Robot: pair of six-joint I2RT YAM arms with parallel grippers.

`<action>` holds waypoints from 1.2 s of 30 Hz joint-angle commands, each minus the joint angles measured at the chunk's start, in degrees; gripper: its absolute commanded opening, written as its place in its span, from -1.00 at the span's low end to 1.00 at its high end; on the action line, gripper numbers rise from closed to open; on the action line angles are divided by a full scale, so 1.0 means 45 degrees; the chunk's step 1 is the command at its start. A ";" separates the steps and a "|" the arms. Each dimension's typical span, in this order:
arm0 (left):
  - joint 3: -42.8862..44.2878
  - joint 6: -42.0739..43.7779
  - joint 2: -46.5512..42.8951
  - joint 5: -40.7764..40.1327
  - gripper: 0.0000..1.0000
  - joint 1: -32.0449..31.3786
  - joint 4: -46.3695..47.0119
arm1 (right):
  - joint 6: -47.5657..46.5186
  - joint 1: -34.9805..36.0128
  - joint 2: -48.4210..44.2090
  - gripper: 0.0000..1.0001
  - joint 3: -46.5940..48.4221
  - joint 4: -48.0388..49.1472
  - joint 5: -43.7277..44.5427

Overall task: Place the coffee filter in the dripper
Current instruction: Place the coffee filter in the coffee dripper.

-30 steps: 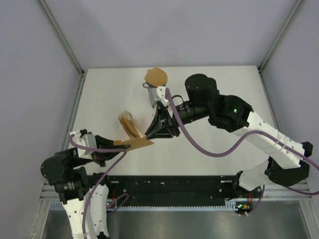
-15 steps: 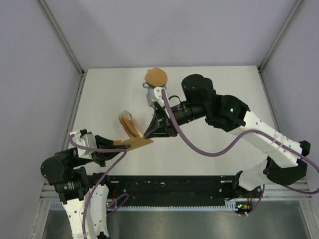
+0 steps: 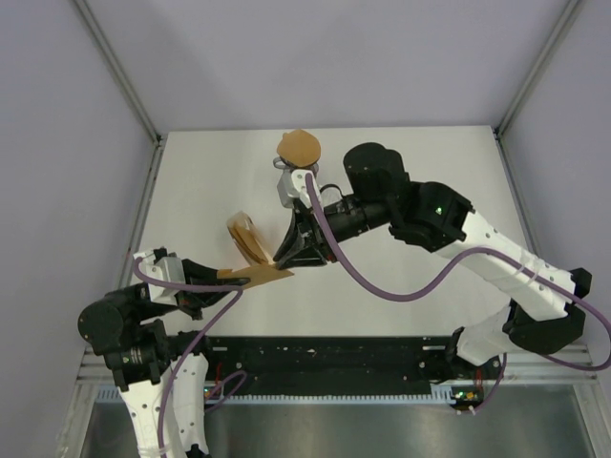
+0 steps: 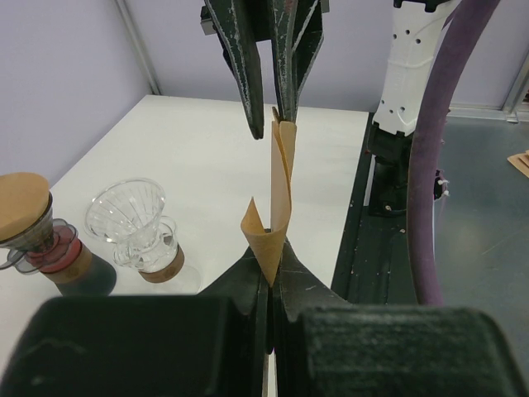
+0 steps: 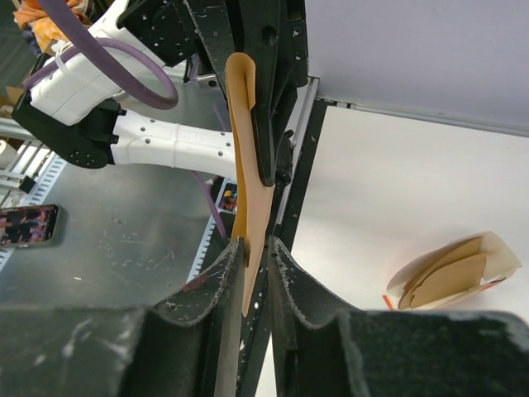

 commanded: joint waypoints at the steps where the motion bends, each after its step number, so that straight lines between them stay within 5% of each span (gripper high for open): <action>1: 0.0398 0.0135 0.0079 0.0606 -1.00 -0.0021 0.0198 | -0.0333 -0.0066 0.0051 -0.62 0.0014 0.0423 -0.0427; 15: 0.0339 0.0077 0.0118 0.0508 -1.00 -0.0021 0.0549 | -0.0157 0.0422 0.0773 -0.49 -0.0337 0.1183 -0.0525; 22: 0.0164 0.0135 0.0098 -0.0407 -0.99 -0.0021 0.0628 | 0.0331 0.0481 0.0735 -1.00 -0.0806 0.2043 0.0019; 26: 0.0221 0.0894 0.0020 -0.2221 0.46 -0.0002 -0.0558 | 0.0779 0.0481 0.0229 -1.00 -0.1273 0.2510 0.2786; 28: 0.0397 0.1616 -0.0019 -0.3761 0.97 -0.0002 -0.1882 | 0.1383 0.0462 -0.0259 -1.00 -0.1858 0.3348 0.5497; 32: 0.0514 0.1796 0.0059 -0.7823 0.97 -0.0002 -0.3353 | 0.2068 0.0462 -0.1177 -1.00 -0.3418 0.5300 1.1589; 36: 0.0729 0.1641 0.0156 -0.9217 0.97 -0.0002 -0.4116 | 0.2711 0.0481 -0.1686 -1.00 -0.4554 0.7584 1.5350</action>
